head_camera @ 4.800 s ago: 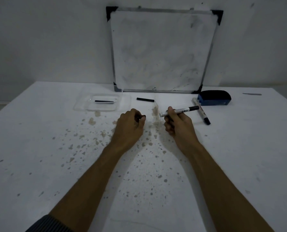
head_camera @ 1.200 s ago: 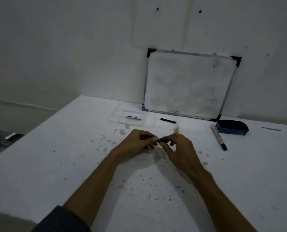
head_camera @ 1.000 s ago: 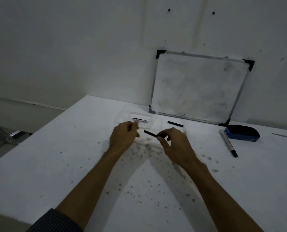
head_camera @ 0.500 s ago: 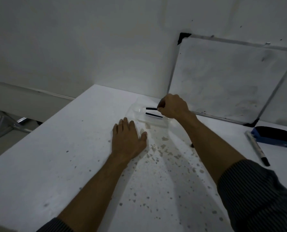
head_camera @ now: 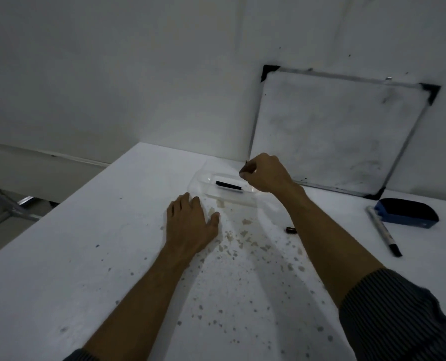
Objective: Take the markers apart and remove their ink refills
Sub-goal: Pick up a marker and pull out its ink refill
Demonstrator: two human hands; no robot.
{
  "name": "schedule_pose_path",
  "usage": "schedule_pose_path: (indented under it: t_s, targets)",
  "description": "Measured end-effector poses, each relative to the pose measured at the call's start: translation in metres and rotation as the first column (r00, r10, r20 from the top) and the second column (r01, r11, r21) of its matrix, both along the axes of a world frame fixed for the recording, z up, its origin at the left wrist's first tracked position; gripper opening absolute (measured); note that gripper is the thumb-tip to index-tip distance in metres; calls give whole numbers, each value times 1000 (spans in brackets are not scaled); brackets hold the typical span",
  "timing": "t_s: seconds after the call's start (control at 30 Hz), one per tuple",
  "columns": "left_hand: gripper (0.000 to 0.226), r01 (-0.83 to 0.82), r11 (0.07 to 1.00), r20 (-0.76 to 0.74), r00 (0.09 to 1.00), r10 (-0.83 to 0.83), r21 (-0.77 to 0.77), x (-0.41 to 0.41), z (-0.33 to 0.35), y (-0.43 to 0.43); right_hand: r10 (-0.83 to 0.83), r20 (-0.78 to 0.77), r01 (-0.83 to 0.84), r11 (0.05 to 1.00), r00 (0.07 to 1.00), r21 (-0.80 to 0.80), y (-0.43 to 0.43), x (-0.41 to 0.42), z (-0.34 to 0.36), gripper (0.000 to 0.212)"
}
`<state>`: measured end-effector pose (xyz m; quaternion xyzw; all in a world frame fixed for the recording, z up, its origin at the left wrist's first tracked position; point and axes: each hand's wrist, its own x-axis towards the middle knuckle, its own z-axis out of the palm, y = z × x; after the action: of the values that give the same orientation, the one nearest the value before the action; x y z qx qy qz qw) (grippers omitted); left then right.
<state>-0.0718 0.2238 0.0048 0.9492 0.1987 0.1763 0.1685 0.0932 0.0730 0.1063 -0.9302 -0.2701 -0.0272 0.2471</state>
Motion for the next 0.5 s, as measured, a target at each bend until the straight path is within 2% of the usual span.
schedule_pose_path:
  t_s: [0.07,0.13,0.23,0.3,0.4,0.5]
  targets:
    - [63,42,998,61,997,-45,52,-3,4,-4,-1,21,-2,993,1000,119,-28,-18,6,25]
    - [46,97,994,156,982,-102,42,-6,11,-11,13,51,-22,984,999,179,-59,-38,8,22]
    - [26,254,965,258,938,-230,-61,-14,22,-28,18,60,-27,988,998,152,-108,-64,3,17]
    - [22,362,929,261,906,-332,-74,-16,27,-43,-9,66,3,996,998,92,-138,-75,-8,16]
    - [23,483,870,184,868,-460,-102,-9,28,-68,-93,54,90,994,994,62,-174,-80,-29,18]
    - [29,557,824,129,829,-544,-107,6,27,-95,-137,-15,138,989,990,51,-196,-88,-47,30]
